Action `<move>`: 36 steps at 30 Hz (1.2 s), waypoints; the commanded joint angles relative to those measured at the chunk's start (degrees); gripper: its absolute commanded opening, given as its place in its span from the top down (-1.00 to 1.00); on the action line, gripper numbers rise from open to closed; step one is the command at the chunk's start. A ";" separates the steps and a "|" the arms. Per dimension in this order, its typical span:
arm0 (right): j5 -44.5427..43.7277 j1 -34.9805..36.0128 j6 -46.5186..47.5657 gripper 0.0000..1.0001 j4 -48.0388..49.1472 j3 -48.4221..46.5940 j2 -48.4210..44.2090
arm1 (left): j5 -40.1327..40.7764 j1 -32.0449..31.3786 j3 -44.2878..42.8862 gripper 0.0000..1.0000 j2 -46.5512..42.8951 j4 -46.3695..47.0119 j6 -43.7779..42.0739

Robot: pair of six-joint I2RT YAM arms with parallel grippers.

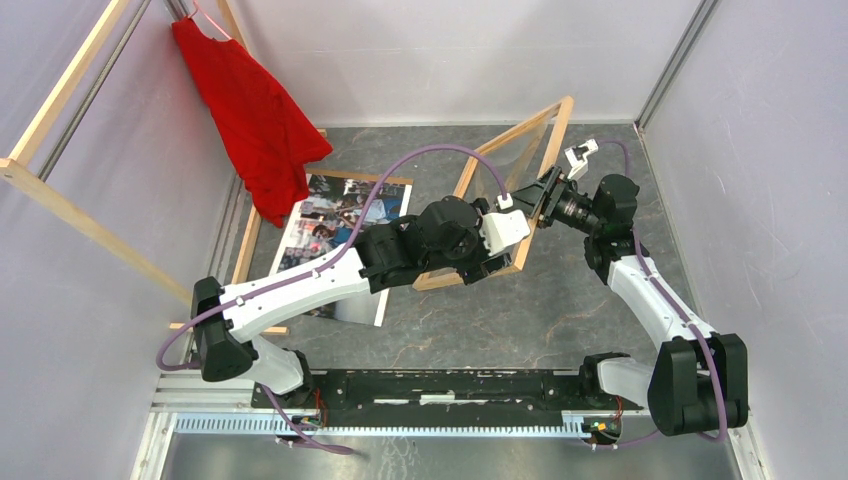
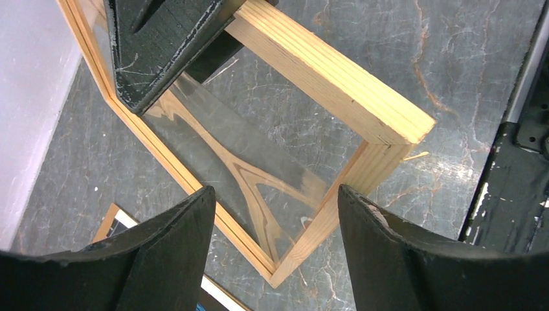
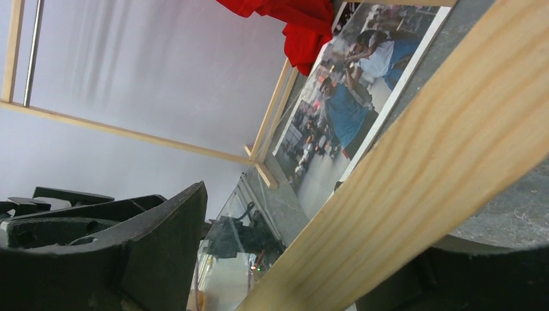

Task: Put the photo into the frame
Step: Place the photo frame at the center of the board.

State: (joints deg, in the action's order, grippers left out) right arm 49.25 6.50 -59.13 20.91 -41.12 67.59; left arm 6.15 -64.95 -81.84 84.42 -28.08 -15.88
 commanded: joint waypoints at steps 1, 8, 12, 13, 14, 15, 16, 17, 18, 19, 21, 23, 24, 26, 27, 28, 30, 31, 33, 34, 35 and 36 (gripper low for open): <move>1.33 0.18 3.68 -0.56 0.56 -0.50 -0.09 | 2.39 0.31 1.57 -0.50 -0.79 4.78 -3.45; 1.89 0.14 4.21 -0.55 0.35 0.33 0.11 | 7.61 0.64 2.10 -0.32 0.35 5.99 -3.53; 1.90 0.04 5.08 -0.55 -0.63 0.50 0.00 | 11.38 0.69 2.79 -0.19 0.12 8.31 -2.20; 1.90 -0.04 5.09 -0.55 -0.64 0.56 0.04 | 11.62 0.64 2.94 -0.17 -0.02 8.49 -1.76; 1.90 -0.07 5.17 -0.55 -0.69 0.68 0.04 | 11.50 0.62 2.96 -0.14 -0.16 8.55 -1.08; 1.98 -0.20 5.26 -0.56 -0.72 0.77 0.00 | 11.48 0.61 3.18 -0.12 -0.33 8.56 -0.42; 2.07 -0.25 5.42 -0.57 -0.86 0.74 0.00 | 11.28 0.61 3.36 -0.09 -0.53 8.61 0.17; 2.14 -0.38 5.60 -0.59 -1.16 0.78 -0.11 | 10.97 0.67 3.73 -0.07 -0.82 8.85 0.69; 2.16 -0.47 5.89 -0.59 -1.44 0.78 -0.01 | 10.86 0.70 4.00 -0.06 -1.14 9.36 1.38; 2.19 -0.61 6.27 -0.59 -1.94 0.87 -0.18 | 10.84 0.70 4.45 -0.04 -1.47 10.03 1.87; 2.40 -0.94 6.73 -0.60 -2.35 1.12 -0.35 | 11.03 0.68 4.71 0.04 -1.61 10.59 2.58; 2.56 -1.30 6.84 -0.61 -2.50 1.60 -0.57 | 11.91 0.68 4.60 0.13 -1.54 10.68 3.23; 2.68 -1.45 6.91 -0.61 -2.45 1.81 -0.70 | 12.09 0.63 4.59 0.20 -1.56 10.56 3.31; 3.01 -2.07 7.23 -0.64 -2.83 2.22 -0.95 | 12.05 0.62 4.58 0.45 -1.42 9.70 3.38; 3.21 -2.46 7.40 -0.66 -3.13 2.43 -1.00 | 12.10 0.62 4.59 0.60 -1.31 9.10 3.29; 3.42 -2.87 7.68 -0.67 -3.47 2.69 -1.21 | 12.45 0.72 4.58 0.71 -1.22 8.43 3.70; 3.78 -3.68 8.11 -0.69 -4.01 3.27 -1.65 | 12.57 0.99 4.70 0.85 -1.18 7.34 5.11; 3.90 -4.05 8.32 -0.69 -4.24 3.61 -1.76 | 12.45 1.16 4.84 0.88 -1.31 7.14 5.70; 4.26 -4.77 8.67 -0.70 -4.55 4.58 -2.24 | 12.05 1.46 4.96 0.93 -1.36 6.58 6.68; 4.43 -4.99 8.77 -0.70 -4.66 5.05 -2.54 | 12.01 1.75 4.90 0.95 -1.30 6.28 7.27; 4.61 -5.32 8.92 -0.70 -4.65 5.74 -2.71 | 11.92 2.09 4.75 0.96 -1.09 5.76 7.97; 4.77 -5.50 9.04 -0.70 -4.63 6.30 -2.85 | 11.72 2.41 4.61 0.96 -0.88 5.46 8.54</move>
State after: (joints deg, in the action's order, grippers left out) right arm 52.25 2.04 -52.53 14.76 -36.40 67.02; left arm 16.84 -64.05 -76.93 84.47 -21.52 -12.21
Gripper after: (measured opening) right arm 0.848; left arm 0.037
